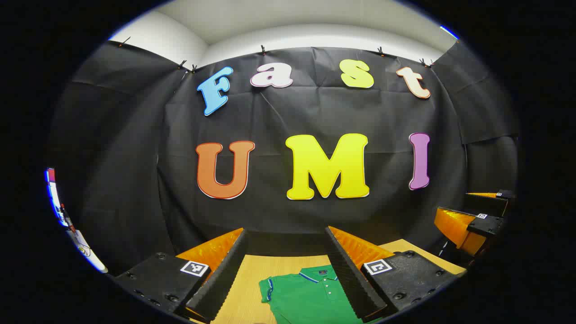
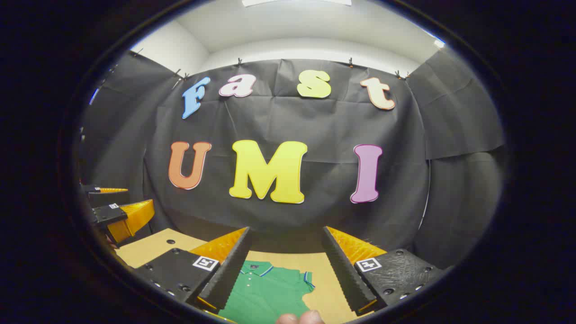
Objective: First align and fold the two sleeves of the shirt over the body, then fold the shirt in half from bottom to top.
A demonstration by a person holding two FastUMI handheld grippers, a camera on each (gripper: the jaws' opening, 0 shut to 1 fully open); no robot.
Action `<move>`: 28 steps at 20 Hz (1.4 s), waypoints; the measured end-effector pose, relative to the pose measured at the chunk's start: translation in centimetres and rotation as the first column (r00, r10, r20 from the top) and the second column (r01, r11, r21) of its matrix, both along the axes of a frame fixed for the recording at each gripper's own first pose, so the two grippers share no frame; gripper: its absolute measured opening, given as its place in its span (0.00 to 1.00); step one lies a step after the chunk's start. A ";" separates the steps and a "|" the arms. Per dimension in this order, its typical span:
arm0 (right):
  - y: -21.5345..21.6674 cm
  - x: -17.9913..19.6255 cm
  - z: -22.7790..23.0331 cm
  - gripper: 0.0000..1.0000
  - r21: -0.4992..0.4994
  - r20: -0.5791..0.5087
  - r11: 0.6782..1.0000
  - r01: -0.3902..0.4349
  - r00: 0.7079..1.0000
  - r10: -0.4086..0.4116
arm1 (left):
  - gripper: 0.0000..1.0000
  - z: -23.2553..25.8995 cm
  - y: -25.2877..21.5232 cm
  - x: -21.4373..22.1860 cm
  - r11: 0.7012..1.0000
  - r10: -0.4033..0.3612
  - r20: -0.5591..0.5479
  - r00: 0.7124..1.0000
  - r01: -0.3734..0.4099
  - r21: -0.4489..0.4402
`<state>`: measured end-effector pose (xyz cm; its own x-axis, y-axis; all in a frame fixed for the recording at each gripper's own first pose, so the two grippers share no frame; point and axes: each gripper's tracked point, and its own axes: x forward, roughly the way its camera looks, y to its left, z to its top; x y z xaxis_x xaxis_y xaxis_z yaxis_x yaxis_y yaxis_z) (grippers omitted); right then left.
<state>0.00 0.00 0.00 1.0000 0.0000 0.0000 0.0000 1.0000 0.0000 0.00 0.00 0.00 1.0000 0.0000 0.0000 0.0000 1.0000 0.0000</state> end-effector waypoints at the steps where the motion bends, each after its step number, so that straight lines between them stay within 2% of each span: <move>1: -0.2 0.2 -0.1 0.95 -0.003 -0.001 1.000 0.000 1.000 0.000 | 1.00 0.3 -0.3 0.2 1.000 -0.005 0.004 1.000 0.005 -0.001; 10: -1.7 1.4 -0.6 0.96 -0.011 -0.028 1.000 -0.007 1.000 0.007 | 1.00 -0.2 -2.0 1.0 1.000 -0.021 -0.018 1.000 0.021 -0.001; 16: -2.7 2.4 -2.6 0.95 -0.025 -0.089 0.999 -0.032 0.996 0.030 | 1.00 -0.2 -2.8 1.3 1.000 -0.025 -0.027 0.999 0.025 -0.003; 20: -3.3 3.0 -4.3 0.97 -0.025 -0.134 0.998 -0.054 0.990 0.050 | 1.00 -0.1 -3.3 1.7 1.000 -0.022 -0.025 0.999 0.023 0.004; 28: -6.2 5.2 -9.0 0.95 -0.022 -0.245 0.998 -0.054 0.968 0.048 | 1.00 0.1 -4.2 2.3 1.000 -0.021 -0.019 1.000 0.021 0.008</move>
<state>5.19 -6.23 -9.02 0.9684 0.0476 -0.2447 -0.0545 0.9983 -0.0215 2.33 -4.19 0.11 0.9996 -0.0212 -0.0188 0.0214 0.9997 0.0077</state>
